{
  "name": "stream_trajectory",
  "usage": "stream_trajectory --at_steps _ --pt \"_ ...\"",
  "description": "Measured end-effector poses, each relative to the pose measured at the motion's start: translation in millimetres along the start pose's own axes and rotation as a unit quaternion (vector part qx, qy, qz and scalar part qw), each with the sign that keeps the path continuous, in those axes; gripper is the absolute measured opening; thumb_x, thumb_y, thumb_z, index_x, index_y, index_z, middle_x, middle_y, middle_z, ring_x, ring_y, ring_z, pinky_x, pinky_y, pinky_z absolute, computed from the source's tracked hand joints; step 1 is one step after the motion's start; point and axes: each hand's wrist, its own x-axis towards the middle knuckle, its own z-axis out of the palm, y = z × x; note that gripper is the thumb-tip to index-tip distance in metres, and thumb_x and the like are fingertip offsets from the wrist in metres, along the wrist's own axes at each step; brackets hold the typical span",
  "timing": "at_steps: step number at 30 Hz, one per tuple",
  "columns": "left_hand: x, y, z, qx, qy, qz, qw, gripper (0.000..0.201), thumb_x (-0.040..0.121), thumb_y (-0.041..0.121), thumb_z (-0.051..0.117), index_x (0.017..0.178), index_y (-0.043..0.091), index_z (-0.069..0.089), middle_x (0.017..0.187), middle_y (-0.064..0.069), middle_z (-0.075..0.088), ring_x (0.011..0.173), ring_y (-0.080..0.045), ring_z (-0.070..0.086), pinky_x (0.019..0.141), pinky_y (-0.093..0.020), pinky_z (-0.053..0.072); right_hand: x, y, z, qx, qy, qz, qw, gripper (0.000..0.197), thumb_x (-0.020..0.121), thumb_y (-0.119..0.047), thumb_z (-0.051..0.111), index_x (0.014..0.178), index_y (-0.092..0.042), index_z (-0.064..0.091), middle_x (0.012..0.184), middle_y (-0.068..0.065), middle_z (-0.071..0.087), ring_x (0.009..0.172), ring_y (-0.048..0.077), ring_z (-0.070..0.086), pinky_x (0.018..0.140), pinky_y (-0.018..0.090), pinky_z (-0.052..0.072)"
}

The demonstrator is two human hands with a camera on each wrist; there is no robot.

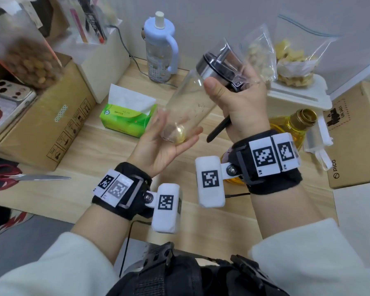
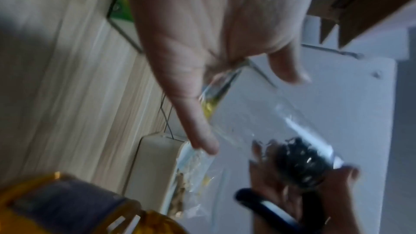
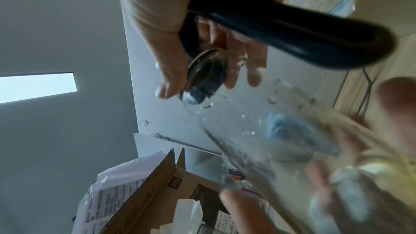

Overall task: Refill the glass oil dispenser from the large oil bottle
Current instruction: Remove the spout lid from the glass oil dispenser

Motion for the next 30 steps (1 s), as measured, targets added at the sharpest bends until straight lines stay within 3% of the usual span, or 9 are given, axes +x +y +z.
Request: stream_trajectory --at_steps 3,6,8,11,13,15,20,24,30 --pt "0.3 -1.9 -7.7 -0.022 0.003 0.043 0.999 0.089 0.042 0.011 0.090 0.116 0.026 0.043 0.127 -0.011 0.050 0.094 -0.039 0.066 0.058 -0.025 0.056 0.9 3.3 -3.1 0.014 0.022 0.012 1.000 0.063 0.059 -0.010 0.083 0.115 -0.013 0.054 0.102 0.005 0.065 0.105 0.026 0.060 0.098 0.046 0.047" --pt "-2.6 5.3 -7.2 0.006 -0.016 -0.043 0.999 0.061 0.059 0.042 0.080 0.107 0.020 0.051 0.103 -0.015 0.063 0.065 -0.020 0.068 0.044 -0.018 0.051 2.6 2.5 -6.0 0.019 -0.005 0.026 0.999 0.052 0.066 -0.004 0.072 0.115 -0.015 0.054 0.101 0.003 0.065 0.101 0.023 0.060 0.082 0.034 0.051" --pt "-3.7 7.3 -3.9 0.081 -0.003 -0.111 0.990 0.062 0.076 0.067 0.045 0.105 0.013 0.053 0.083 -0.014 0.070 0.055 -0.016 0.066 0.046 -0.019 0.053 1.4 2.9 -4.0 0.015 -0.024 0.036 0.999 0.051 0.067 -0.003 0.071 0.114 -0.015 0.054 0.098 0.003 0.066 0.099 0.023 0.061 0.075 0.031 0.052" --pt "-2.2 4.0 -3.6 0.116 0.079 -0.061 0.988 0.056 0.087 0.061 0.031 0.107 0.015 0.055 0.101 -0.010 0.068 0.082 -0.022 0.070 0.064 -0.032 0.059 -3.9 6.8 1.1 -0.007 -0.015 0.031 0.999 0.057 0.063 -0.002 0.073 0.115 -0.012 0.054 0.096 0.002 0.065 0.095 0.019 0.061 0.084 0.038 0.052" --pt "-2.4 4.9 -5.6 0.131 0.098 0.038 0.986 0.041 0.081 0.054 0.048 0.109 0.024 0.051 0.112 -0.005 0.059 0.095 -0.023 0.065 0.073 -0.043 0.057 -5.9 9.3 3.1 -0.007 -0.004 0.037 0.999 0.058 0.061 -0.002 0.074 0.113 -0.017 0.054 0.095 -0.001 0.065 0.092 0.016 0.061 0.084 0.037 0.051" --pt "-4.5 10.1 -4.4 0.220 0.073 0.099 0.968 0.055 0.060 0.054 0.071 0.105 0.030 0.052 0.109 -0.002 0.057 0.097 -0.022 0.062 0.076 -0.038 0.055 -6.5 10.3 4.6 -0.010 0.006 0.047 0.999 0.059 0.060 -0.003 0.074 0.113 -0.021 0.054 0.096 0.000 0.066 0.092 0.016 0.062 0.083 0.035 0.051" --pt "0.1 15.9 8.9 0.509 0.064 0.159 0.843 0.090 0.033 0.040 0.084 0.111 0.043 0.038 0.103 -0.003 0.059 0.096 -0.019 0.063 0.077 -0.032 0.052 -8.1 12.2 9.8 -0.033 0.004 0.064 0.997 0.066 0.059 -0.007 0.075 0.120 -0.015 0.052 0.104 0.008 0.065 0.088 0.014 0.062 0.078 0.028 0.049" --pt "1.2 23.2 5.2 0.448 -0.034 0.113 0.886 0.073 0.047 0.020 0.079 0.106 0.033 0.038 0.111 -0.017 0.053 0.085 -0.018 0.063 0.076 -0.031 0.054 -4.2 11.2 2.2 -0.012 -0.030 0.101 0.994 0.047 0.063 -0.005 0.073 0.106 -0.021 0.060 0.082 -0.002 0.069 0.081 0.022 0.057 0.066 0.031 0.044" --pt "7.3 27.2 -1.7 0.455 -0.045 0.058 0.887 0.073 0.046 0.025 0.076 0.115 0.022 0.050 0.105 0.006 0.054 0.100 -0.011 0.055 0.088 -0.028 0.047 -1.9 14.5 -4.1 -0.015 -0.048 0.099 0.994 0.042 0.068 0.002 0.071 0.100 -0.023 0.061 0.077 -0.008 0.072 0.070 0.008 0.064 0.059 0.023 0.046"
